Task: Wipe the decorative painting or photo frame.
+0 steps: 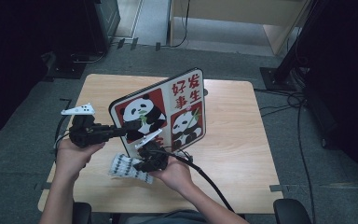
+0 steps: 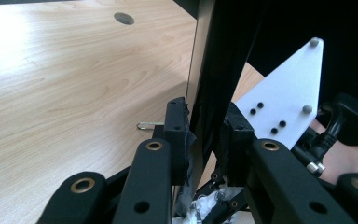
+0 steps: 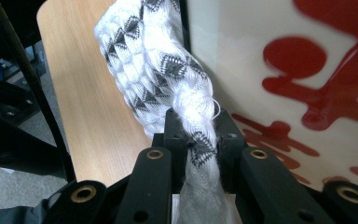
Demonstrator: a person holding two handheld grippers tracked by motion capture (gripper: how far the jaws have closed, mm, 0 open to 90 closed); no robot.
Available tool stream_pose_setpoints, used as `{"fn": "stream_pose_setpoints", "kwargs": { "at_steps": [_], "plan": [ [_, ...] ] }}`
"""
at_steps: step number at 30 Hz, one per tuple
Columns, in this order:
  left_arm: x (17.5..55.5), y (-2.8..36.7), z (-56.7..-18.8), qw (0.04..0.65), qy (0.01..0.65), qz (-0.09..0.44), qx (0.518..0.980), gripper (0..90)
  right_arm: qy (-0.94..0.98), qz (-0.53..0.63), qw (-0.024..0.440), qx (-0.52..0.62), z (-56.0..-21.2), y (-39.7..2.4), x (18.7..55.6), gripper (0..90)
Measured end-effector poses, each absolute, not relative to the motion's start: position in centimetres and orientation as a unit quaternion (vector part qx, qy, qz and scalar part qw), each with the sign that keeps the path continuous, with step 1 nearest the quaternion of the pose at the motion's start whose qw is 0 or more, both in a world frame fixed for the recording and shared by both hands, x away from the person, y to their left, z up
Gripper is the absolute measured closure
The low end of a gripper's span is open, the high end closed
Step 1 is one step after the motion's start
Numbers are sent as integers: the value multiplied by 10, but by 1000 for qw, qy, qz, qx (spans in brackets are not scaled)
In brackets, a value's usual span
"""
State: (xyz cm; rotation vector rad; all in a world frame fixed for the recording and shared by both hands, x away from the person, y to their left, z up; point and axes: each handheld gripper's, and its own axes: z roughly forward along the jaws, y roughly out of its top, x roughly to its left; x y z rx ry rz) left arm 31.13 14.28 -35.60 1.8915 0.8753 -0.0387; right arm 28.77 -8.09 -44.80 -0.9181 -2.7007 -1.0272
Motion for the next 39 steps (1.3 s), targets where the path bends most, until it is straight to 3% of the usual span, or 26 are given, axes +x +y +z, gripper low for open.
{"fn": "stream_pose_setpoints", "kwargs": {
  "at_steps": [20,39],
  "plan": [
    [311,144,-356,508,362,-15,781,765,-901,-333,47,-274,-470,-102,281,813],
    [312,145,-358,510,363,-17,779,751,-892,-377,13,-248,-392,-146,292,817]
  ]
}}
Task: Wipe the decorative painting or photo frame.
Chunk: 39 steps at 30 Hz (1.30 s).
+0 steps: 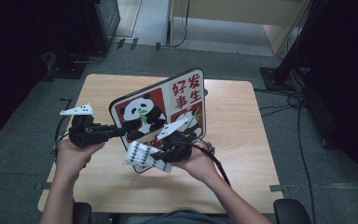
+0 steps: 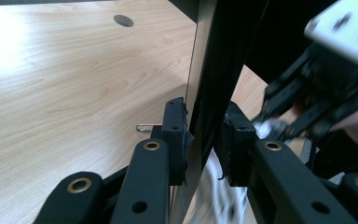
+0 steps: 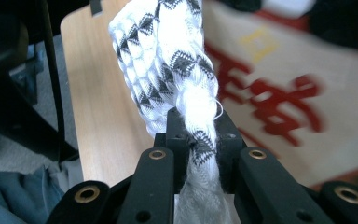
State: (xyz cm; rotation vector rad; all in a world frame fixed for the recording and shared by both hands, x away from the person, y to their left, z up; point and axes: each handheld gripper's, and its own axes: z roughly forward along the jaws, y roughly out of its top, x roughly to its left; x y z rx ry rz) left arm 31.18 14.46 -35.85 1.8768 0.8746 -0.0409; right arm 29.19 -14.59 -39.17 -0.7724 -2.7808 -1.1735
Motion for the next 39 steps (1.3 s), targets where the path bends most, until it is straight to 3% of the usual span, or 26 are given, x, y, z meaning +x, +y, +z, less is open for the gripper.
{"fn": "stream_pose_setpoints", "kwargs": {
  "at_steps": [14,26,39],
  "plan": [
    [311,145,-359,512,366,-10,777,748,-881,-403,-52,-244,-305,-164,311,816],
    [311,144,-359,515,364,-2,776,749,-865,-433,-84,-239,-224,-148,338,813],
    [311,144,-359,516,362,3,777,753,-877,-410,-66,-241,-209,-87,374,801]
  ]
}}
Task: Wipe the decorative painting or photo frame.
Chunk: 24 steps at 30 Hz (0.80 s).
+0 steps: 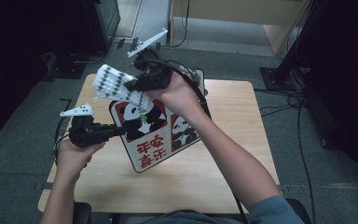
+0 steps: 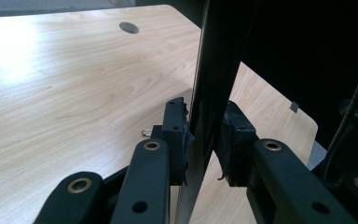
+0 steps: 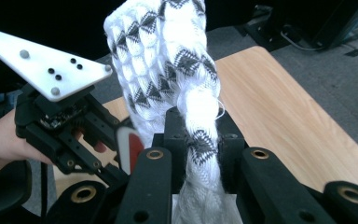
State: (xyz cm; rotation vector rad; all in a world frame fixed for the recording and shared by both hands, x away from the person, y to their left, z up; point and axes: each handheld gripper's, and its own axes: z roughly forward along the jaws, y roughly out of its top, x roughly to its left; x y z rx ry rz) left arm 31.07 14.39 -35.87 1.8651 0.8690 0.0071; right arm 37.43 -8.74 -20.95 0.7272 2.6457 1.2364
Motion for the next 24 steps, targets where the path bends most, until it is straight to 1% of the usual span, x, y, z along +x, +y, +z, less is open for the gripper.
{"fn": "stream_pose_setpoints", "kwargs": {
  "at_steps": [2,7,9,15,17,20,24],
  "plan": [
    [310,144,-359,517,362,5,776,753,878,409,61,238,-213,-82,376,790],
    [310,143,-358,517,363,8,776,755,875,415,53,244,-222,-72,378,672],
    [310,142,-358,517,362,10,775,760,873,418,52,247,-224,-71,379,676],
    [309,142,-358,515,362,11,777,765,867,425,57,253,-231,-72,381,731],
    [309,142,-358,515,361,10,777,767,864,432,59,251,-233,-73,380,736],
    [309,141,-358,514,360,9,778,770,863,436,75,246,-235,-75,378,740],
    [308,141,-358,514,361,10,778,771,859,441,79,247,-237,-78,377,740]
  ]
}}
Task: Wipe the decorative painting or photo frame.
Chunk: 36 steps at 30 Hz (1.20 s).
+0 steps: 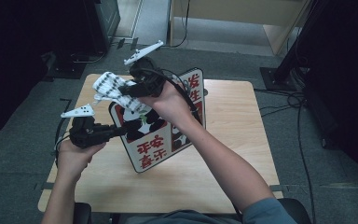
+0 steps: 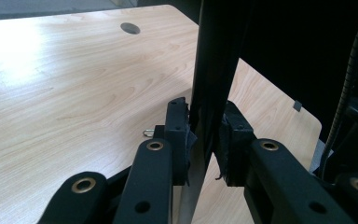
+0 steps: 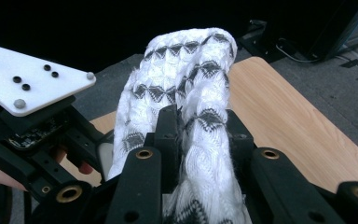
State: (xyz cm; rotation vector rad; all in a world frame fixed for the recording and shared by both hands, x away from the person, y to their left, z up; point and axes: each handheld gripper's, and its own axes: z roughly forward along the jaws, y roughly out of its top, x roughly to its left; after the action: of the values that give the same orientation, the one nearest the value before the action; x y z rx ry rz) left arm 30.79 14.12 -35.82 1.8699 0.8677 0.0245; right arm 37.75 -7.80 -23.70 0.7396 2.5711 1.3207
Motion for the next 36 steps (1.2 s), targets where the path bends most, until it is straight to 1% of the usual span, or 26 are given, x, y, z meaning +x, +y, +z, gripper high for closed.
{"fn": "stream_pose_setpoints", "kwargs": {
  "at_steps": [10,25,36],
  "plan": [
    [308,141,-359,515,359,6,778,772,844,464,83,255,-243,-92,381,733],
    [308,142,-359,515,360,2,778,771,823,493,100,264,-251,-116,387,723],
    [308,142,-359,515,360,2,778,770,818,496,102,273,-252,-127,390,722]
  ]
}}
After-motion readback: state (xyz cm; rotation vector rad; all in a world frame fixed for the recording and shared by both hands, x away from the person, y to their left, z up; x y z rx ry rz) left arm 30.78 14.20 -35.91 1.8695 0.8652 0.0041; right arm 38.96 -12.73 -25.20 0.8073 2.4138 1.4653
